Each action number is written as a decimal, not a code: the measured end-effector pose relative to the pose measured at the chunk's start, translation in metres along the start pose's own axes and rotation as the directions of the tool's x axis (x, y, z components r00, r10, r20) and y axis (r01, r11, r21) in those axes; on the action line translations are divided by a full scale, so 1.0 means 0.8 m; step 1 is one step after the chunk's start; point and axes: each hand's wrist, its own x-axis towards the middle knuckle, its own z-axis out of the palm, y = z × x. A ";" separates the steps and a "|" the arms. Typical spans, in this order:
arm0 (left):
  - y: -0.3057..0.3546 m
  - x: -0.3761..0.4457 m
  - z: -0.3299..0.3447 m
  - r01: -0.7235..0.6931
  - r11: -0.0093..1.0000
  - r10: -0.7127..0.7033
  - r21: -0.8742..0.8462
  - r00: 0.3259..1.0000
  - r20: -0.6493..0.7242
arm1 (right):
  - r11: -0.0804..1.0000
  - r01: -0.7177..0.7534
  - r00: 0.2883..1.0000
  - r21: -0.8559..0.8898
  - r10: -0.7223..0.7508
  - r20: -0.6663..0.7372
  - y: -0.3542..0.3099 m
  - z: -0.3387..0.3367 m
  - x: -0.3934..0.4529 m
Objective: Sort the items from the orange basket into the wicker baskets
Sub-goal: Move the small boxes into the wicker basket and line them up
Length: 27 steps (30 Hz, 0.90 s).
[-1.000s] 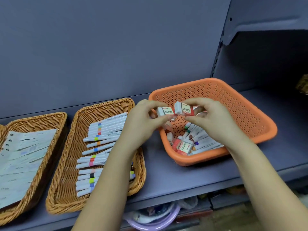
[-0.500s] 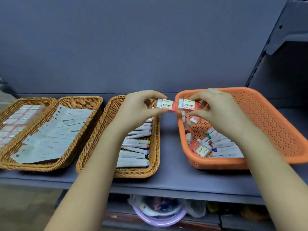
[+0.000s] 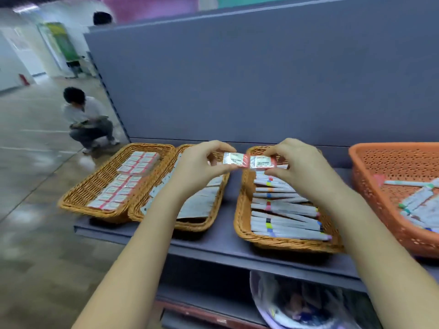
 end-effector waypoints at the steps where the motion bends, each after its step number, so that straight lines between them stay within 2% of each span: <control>1: -0.014 -0.006 -0.013 0.005 1.000 -0.005 -0.004 1.000 0.001 | 1.000 -0.001 1.000 0.001 0.001 0.001 -0.017 0.009 0.006; 10: -0.114 -0.041 -0.102 0.056 0.998 -0.056 0.003 0.998 0.017 | 1.000 0.001 1.000 0.022 -0.001 0.014 -0.131 0.081 0.053; 15: -0.162 -0.033 -0.132 0.038 0.999 -0.038 0.019 0.999 0.005 | 0.999 0.042 0.999 0.026 -0.042 0.020 -0.158 0.108 0.094; 21: -0.210 -0.018 -0.153 0.121 0.990 -0.125 0.078 0.991 0.039 | 0.996 0.090 0.993 -0.017 -0.088 0.085 -0.180 0.138 0.138; 27: -0.254 -0.007 -0.174 0.154 0.979 -0.171 0.131 0.977 0.129 | 0.995 0.088 0.987 -0.056 -0.079 0.143 -0.204 0.166 0.169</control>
